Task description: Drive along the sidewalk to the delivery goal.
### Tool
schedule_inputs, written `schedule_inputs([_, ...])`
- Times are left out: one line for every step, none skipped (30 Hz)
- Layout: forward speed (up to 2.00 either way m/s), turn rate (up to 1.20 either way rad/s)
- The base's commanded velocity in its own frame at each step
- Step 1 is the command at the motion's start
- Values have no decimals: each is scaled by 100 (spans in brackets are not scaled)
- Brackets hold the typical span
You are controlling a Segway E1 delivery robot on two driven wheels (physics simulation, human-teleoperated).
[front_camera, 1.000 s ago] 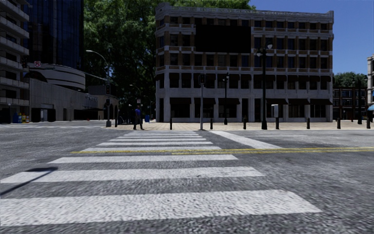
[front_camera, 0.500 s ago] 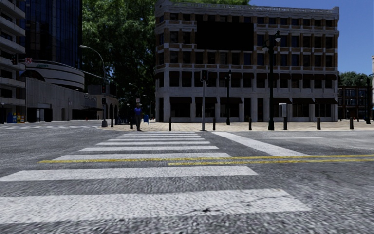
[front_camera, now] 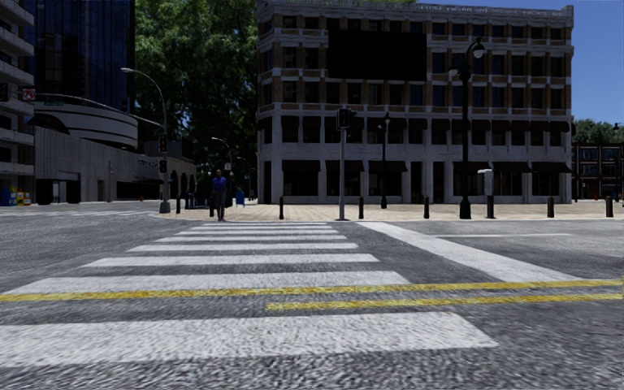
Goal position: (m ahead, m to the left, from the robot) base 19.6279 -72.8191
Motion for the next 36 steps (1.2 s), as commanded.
schedule_inputs([191,0])
schedule_inputs([191,0])
schedule_inputs([191,0])
schedule_inputs([191,0])
schedule_inputs([191,0])
schedule_inputs([191,0])
schedule_inputs([191,0])
schedule_inputs([191,0])
schedule_inputs([191,0])
schedule_inputs([191,0])
schedule_inputs([191,0])
schedule_inputs([191,0])
schedule_inputs([191,0])
schedule_inputs([191,0])
schedule_inputs([191,0])
schedule_inputs([191,0])
schedule_inputs([191,0])
schedule_inputs([191,0])
schedule_inputs([191,0])
schedule_inputs([191,0])
schedule_inputs([191,0])
schedule_inputs([191,0])
schedule_inputs([191,0])
schedule_inputs([191,0])
schedule_inputs([191,0])
schedule_inputs([191,0])
schedule_inputs([191,11])
schedule_inputs([191,23])
schedule_inputs([191,27])
schedule_inputs([191,29])
schedule_inputs([191,32])
schedule_inputs([191,36])
schedule_inputs([191,37])
schedule_inputs([191,38])
schedule_inputs([191,38])
schedule_inputs([191,38])
